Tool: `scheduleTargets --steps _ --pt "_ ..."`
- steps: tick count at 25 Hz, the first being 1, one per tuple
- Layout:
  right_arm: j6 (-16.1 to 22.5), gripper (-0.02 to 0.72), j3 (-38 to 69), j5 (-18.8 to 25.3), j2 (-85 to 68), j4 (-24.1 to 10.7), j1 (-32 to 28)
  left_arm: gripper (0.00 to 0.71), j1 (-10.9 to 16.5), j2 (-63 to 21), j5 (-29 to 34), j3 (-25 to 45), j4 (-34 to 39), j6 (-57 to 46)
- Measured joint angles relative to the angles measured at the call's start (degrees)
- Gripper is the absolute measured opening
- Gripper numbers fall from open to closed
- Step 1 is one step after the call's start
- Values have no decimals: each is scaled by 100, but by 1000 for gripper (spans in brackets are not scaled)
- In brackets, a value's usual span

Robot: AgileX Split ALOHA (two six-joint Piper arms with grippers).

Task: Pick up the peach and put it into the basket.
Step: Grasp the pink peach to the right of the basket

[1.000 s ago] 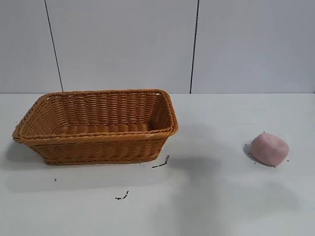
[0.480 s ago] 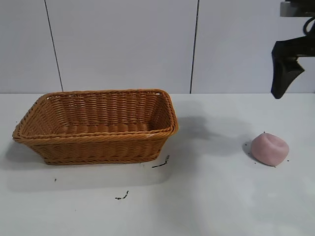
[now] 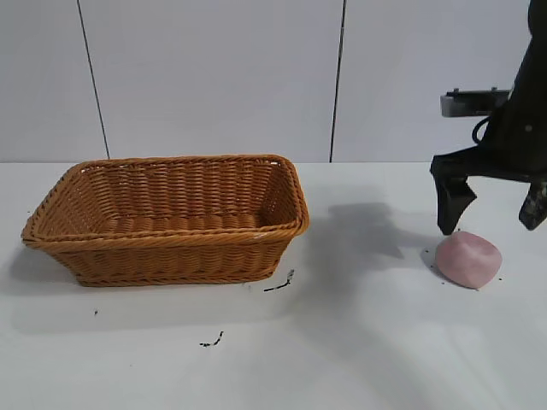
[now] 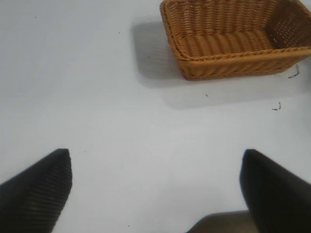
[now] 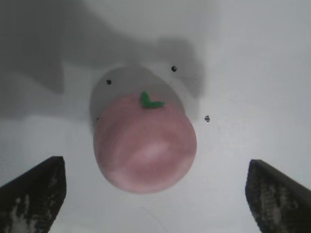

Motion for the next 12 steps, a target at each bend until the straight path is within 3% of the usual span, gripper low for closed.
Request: scheduleTargets --steps 5,7,10,12 --pt "-5 661 -18 -59 30 83 0 692 0 0 0 0 0 0" --pt "-5 512 -22 -59 30 96 0 692 0 0 0 0 0 0" --pt "-5 188 -28 -3 30 109 0 692 0 0 0 0 0 0" --pt "-11 84 -106 105 8 113 0 692 0 0 0 0 0 0"
